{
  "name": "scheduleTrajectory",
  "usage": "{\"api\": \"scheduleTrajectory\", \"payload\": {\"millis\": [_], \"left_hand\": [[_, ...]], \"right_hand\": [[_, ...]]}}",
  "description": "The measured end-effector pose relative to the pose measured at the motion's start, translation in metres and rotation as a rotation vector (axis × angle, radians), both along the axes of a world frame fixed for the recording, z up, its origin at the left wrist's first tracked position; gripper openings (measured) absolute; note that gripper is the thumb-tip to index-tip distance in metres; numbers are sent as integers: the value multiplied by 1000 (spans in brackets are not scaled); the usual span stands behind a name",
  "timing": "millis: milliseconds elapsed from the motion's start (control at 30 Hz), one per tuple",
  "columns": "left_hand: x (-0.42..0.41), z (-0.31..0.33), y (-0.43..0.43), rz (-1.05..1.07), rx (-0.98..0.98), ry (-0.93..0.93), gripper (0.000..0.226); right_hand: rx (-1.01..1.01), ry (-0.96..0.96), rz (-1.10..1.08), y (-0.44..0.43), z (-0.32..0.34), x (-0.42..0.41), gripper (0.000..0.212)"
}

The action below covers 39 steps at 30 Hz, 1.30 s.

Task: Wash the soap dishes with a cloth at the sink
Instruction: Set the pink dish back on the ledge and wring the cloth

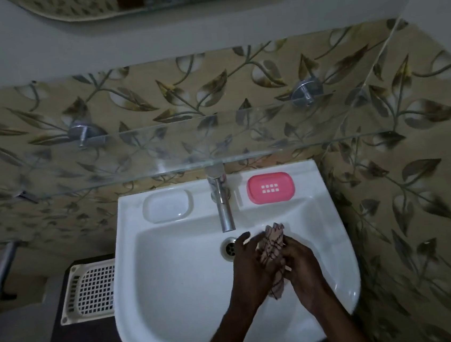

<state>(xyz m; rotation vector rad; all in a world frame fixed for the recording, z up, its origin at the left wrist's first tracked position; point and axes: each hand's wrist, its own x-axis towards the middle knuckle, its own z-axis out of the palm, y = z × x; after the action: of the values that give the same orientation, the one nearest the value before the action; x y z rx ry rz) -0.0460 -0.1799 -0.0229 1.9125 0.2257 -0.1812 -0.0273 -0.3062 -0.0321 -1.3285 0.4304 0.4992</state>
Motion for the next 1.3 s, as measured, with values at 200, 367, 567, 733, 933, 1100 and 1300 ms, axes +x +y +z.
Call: {"api": "scheduleTrajectory", "payload": {"millis": [200, 367, 567, 733, 933, 1100, 1300], "left_hand": [[-11, -5, 44, -82, 74, 54, 8], [-16, 1, 74, 68, -150, 70, 12], [-26, 4, 90, 328, -921, 273, 29], [-31, -5, 112, 218, -499, 218, 33], [-19, -13, 127, -52, -123, 230, 42], [-3, -10, 122, 3, -214, 97, 35], [1, -12, 132, 98, -304, -30, 17]], "right_hand": [[-43, -47, 72, 23, 1, -4, 40], [-22, 33, -108, 29, -2, -10, 50], [188, 599, 92, 63, -21, -33, 85], [359, 287, -81, 71, -17, -26, 44], [113, 3, -35, 64, -5, -9, 26], [78, -28, 59, 71, 3, -6, 22], [103, -52, 51, 64, 7, 1, 26]]}}
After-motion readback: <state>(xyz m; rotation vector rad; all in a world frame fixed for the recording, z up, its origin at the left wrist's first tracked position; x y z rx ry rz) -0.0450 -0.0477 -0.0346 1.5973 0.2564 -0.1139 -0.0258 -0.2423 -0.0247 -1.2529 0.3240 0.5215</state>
